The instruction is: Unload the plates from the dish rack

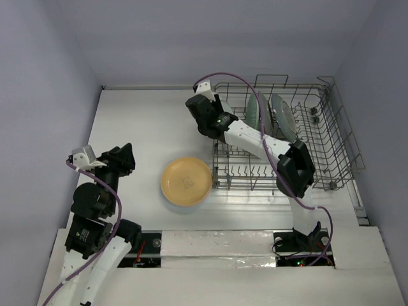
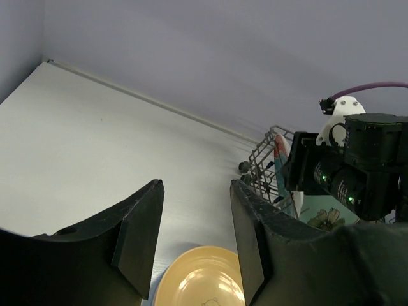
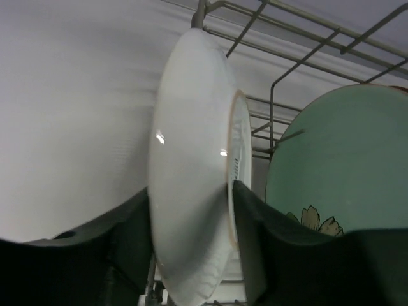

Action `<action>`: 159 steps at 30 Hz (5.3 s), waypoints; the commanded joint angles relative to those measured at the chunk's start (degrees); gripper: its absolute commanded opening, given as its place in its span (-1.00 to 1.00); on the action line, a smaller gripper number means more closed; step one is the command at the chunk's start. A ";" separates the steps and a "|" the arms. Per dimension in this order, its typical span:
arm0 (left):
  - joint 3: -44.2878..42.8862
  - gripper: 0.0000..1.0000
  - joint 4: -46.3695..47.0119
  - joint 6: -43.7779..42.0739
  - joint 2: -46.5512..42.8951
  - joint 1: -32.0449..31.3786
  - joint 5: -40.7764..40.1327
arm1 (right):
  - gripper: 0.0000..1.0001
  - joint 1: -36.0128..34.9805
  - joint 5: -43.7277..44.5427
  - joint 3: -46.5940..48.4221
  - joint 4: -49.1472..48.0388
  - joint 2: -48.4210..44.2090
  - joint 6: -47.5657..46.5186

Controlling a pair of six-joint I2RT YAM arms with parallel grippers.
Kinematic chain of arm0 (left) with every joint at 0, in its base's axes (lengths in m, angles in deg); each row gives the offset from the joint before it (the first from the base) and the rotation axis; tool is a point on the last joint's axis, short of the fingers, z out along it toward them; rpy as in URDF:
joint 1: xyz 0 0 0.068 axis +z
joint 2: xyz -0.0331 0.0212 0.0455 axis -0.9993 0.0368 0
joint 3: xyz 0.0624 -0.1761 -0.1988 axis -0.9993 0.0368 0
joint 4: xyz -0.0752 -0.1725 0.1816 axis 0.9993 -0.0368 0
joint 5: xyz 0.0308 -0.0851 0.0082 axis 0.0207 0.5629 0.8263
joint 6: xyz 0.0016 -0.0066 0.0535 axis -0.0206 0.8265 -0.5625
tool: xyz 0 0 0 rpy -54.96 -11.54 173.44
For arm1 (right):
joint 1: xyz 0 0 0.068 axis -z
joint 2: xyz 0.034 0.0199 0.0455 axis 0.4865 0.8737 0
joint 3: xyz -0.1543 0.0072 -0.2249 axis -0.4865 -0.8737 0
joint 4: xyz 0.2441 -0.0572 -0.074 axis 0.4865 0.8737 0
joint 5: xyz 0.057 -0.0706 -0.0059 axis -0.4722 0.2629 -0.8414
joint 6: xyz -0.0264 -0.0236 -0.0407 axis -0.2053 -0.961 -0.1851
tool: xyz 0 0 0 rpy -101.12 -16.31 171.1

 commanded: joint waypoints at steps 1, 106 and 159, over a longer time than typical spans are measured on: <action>-0.05 -0.14 3.07 -0.78 0.86 0.25 0.67 | 0.01 1.36 4.95 1.39 -0.13 -3.60 -0.62; 0.22 -0.13 3.95 -0.43 -0.28 1.30 3.57 | 0.42 -1.62 -40.41 17.30 -23.07 22.94 40.95; 0.39 -0.36 4.48 -0.25 0.60 1.83 4.45 | 0.07 18.85 -18.17 -34.75 -10.67 -31.74 16.17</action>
